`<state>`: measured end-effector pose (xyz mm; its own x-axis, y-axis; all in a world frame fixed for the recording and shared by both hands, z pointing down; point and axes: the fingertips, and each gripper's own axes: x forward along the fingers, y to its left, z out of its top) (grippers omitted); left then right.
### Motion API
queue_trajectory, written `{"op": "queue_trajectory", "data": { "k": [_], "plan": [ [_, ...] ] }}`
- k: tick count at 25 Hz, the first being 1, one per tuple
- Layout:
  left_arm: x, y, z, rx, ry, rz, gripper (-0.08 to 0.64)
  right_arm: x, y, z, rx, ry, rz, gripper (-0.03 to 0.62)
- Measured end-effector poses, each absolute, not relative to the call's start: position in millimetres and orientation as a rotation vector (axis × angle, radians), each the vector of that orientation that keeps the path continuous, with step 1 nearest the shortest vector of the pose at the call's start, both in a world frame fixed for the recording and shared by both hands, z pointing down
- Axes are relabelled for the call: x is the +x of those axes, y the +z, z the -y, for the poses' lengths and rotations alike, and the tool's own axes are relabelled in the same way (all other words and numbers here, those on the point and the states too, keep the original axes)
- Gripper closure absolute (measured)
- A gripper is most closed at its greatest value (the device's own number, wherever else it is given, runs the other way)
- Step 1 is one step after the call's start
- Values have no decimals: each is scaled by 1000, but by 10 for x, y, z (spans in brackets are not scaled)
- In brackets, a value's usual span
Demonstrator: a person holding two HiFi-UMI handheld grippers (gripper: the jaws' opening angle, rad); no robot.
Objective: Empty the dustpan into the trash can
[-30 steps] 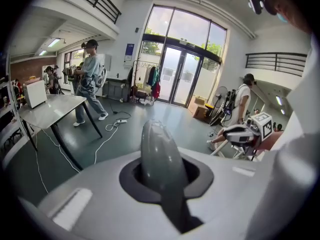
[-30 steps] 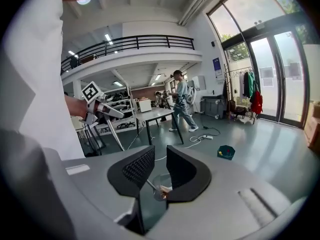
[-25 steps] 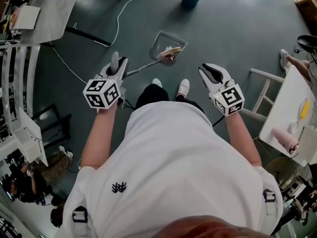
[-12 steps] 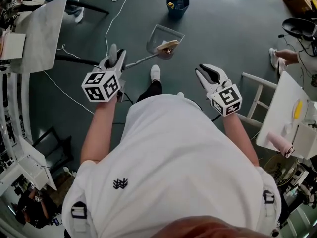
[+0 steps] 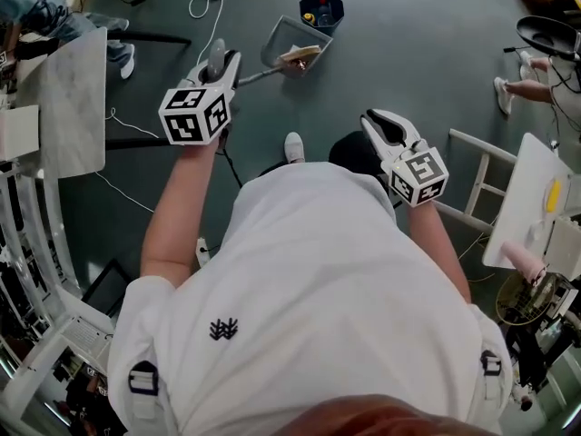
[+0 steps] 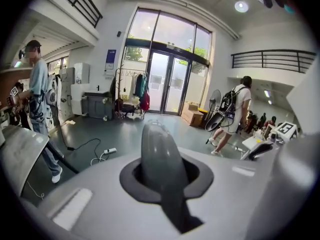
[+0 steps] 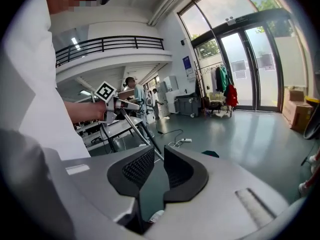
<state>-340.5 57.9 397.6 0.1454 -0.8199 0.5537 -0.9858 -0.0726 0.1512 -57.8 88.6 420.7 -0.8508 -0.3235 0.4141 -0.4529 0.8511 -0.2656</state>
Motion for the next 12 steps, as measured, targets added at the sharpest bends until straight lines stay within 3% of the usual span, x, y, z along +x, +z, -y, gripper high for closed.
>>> {"op": "queue_trajectory", "data": {
  "k": [12],
  "plan": [
    [-3662,4339,1122,1898,623,1811,480,-265,4293,548,537,506,2655,535]
  ]
}}
